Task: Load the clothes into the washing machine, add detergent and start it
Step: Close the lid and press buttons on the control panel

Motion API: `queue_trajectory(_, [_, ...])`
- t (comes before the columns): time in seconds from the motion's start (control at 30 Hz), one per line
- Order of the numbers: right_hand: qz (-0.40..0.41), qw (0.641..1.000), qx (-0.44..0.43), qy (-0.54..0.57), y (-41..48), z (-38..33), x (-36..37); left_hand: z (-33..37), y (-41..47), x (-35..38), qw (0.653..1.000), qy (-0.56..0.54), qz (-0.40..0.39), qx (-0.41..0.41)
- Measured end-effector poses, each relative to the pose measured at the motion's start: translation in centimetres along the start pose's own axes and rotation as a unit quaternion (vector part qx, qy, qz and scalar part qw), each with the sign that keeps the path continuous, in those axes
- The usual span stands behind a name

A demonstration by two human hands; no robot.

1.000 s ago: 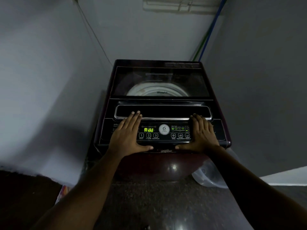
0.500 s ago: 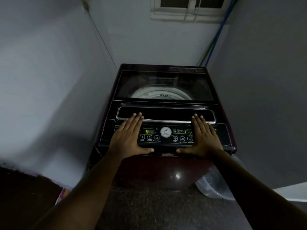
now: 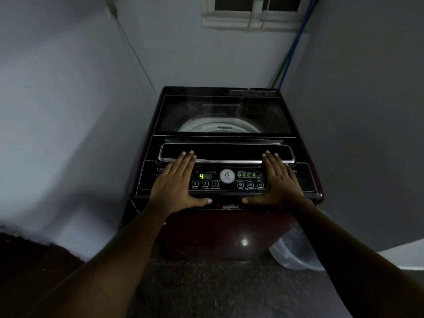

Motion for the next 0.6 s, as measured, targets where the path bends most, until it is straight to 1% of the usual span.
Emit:
queue_trajectory(0.43, [0.002, 1.000, -0.008, 0.005, 0.04, 0.06, 0.32, 0.17, -0.16, -0.12, 1.000, 0.011, 0.028, 0.005])
queue_trajectory(0.6, [0.007, 1.000, -0.007, 0.005, 0.01, 0.17, 0.33, 0.11, -0.17, -0.09, 1.000, 0.009, 0.022, 0.001])
Point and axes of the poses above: each hand's wrist, its own y-axis towards the middle knuckle, its own x-axis out of the palm, z = x × y, the point moved 10 cm from there along y, towards the middle knuckle, and after that the axes turned 12 degrees about x, right-handed, at the moved point
